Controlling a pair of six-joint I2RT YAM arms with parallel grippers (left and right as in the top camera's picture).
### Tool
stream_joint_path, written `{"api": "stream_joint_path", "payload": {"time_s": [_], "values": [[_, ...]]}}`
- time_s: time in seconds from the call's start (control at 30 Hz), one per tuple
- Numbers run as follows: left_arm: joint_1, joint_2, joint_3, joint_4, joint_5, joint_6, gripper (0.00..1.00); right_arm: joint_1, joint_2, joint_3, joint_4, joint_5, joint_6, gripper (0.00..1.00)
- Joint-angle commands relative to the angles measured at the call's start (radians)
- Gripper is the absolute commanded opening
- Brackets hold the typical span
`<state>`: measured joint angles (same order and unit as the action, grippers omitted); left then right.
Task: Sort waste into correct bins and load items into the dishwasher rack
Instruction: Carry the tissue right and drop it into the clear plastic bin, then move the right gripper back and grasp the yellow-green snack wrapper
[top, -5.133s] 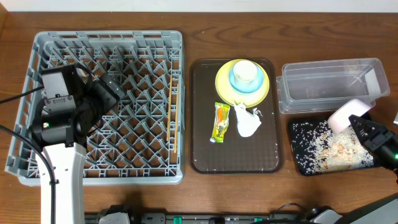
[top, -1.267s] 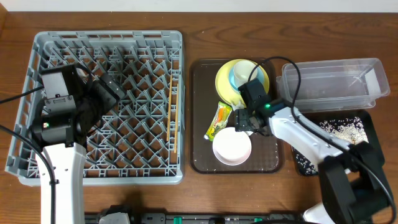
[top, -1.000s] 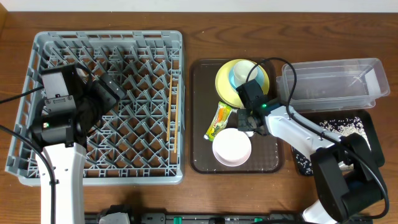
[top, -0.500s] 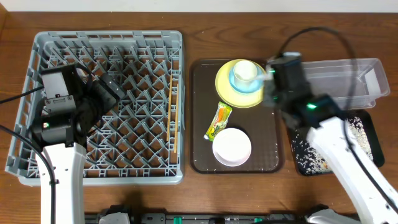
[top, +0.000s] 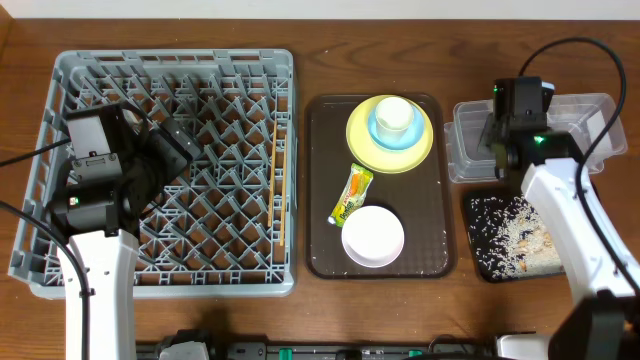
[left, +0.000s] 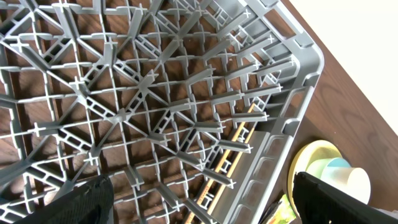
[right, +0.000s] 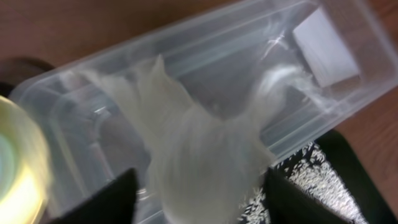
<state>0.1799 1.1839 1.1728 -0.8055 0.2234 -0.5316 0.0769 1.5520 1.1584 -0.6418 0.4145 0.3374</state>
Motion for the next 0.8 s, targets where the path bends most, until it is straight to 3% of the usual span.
{"api": "stream_joint_path", "payload": {"time_s": [0.0, 0.23, 0.33, 0.43, 0.57, 0.77], "values": [[0.004, 0.005, 0.013, -0.002, 0.001, -0.005, 0.93, -0.018, 0.019, -0.009, 0.002, -0.086, -0.002, 0.77], [0.004, 0.005, 0.013, -0.002, 0.001, -0.005, 0.93, -0.015, -0.004, -0.003, 0.024, -0.211, -0.002, 0.82], [0.004, 0.005, 0.013, -0.002, 0.001, -0.005, 0.93, 0.012, -0.028, 0.000, 0.032, -0.474, 0.014, 0.76], [0.004, 0.005, 0.013, -0.002, 0.001, -0.005, 0.93, 0.072, -0.037, 0.000, 0.035, -0.632, 0.080, 0.61], [0.004, 0.005, 0.013, -0.002, 0.001, -0.005, 0.93, 0.193, -0.026, 0.000, 0.033, -0.620, 0.214, 0.59], [0.004, 0.005, 0.013, -0.002, 0.001, -0.005, 0.93, 0.417, 0.015, -0.001, 0.047, -0.372, 0.355, 0.56]]}}
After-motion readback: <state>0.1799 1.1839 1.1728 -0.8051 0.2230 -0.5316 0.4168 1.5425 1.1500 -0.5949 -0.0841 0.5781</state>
